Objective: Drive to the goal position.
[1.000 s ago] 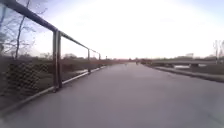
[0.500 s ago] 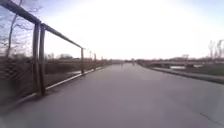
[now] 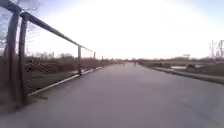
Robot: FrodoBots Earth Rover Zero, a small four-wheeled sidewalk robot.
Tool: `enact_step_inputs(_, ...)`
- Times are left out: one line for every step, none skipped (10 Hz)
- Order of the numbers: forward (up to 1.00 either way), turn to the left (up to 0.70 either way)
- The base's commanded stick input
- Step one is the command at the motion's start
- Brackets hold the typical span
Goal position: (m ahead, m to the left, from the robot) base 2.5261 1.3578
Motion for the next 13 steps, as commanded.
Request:
enact_step_inputs(1.00, 0.01)
enact_step_inputs(1.00, 0.01)
enact_step_inputs(1.00, 0.01)
enact_step_inputs(1.00, 0.01)
enact_step_inputs(1.00, 0.01)
enact_step_inputs(1.00, 0.01)
enact_step_inputs(1.00, 0.01)
enact_step_inputs(1.00, 0.01)
enact_step_inputs(1.00, 0.01)
enact_step_inputs(1.00, 0.01)
enact_step_inputs(1.00, 0.01)
enact_step_inputs(1.00, 0.01)
enact_step_inputs(1.00, 0.01)
